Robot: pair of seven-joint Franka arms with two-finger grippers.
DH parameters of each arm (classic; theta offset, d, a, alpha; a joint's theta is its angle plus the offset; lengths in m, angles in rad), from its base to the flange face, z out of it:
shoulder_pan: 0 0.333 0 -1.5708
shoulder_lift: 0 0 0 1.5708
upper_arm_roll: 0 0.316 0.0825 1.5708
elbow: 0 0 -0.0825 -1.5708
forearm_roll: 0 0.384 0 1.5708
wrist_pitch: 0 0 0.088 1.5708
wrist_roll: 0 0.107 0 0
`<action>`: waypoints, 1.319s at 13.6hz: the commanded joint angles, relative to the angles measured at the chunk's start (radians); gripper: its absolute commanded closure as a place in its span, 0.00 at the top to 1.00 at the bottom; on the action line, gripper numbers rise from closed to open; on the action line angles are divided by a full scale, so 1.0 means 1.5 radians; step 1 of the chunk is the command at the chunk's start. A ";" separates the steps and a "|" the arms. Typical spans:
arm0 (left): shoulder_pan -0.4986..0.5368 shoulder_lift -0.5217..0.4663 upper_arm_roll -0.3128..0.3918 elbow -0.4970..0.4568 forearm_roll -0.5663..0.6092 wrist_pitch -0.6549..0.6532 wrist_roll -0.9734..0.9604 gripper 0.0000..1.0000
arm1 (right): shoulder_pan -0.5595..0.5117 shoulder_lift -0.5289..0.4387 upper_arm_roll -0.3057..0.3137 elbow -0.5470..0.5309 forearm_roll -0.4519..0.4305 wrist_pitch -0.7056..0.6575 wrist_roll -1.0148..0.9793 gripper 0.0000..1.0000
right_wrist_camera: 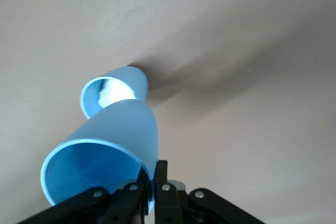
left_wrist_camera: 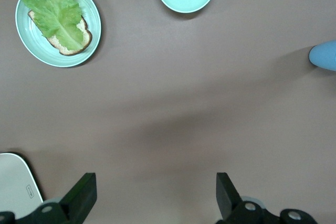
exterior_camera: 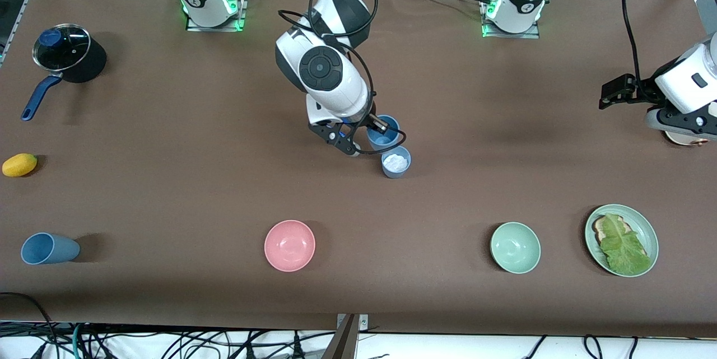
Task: Stack blue cups with both arms
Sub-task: 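Lower the held blue cup into the standing cup with the right gripper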
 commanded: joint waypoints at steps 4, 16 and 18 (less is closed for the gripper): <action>-0.001 -0.012 0.004 -0.005 -0.016 -0.009 0.009 1.00 | 0.013 0.040 -0.004 0.038 0.013 0.049 0.028 0.00; -0.001 -0.010 0.005 -0.005 -0.024 -0.009 0.014 1.00 | 0.013 0.063 -0.005 0.038 0.013 0.080 0.028 0.00; -0.001 -0.010 0.006 -0.005 -0.024 -0.009 0.014 1.00 | 0.013 0.067 -0.005 0.038 0.013 0.083 0.029 0.00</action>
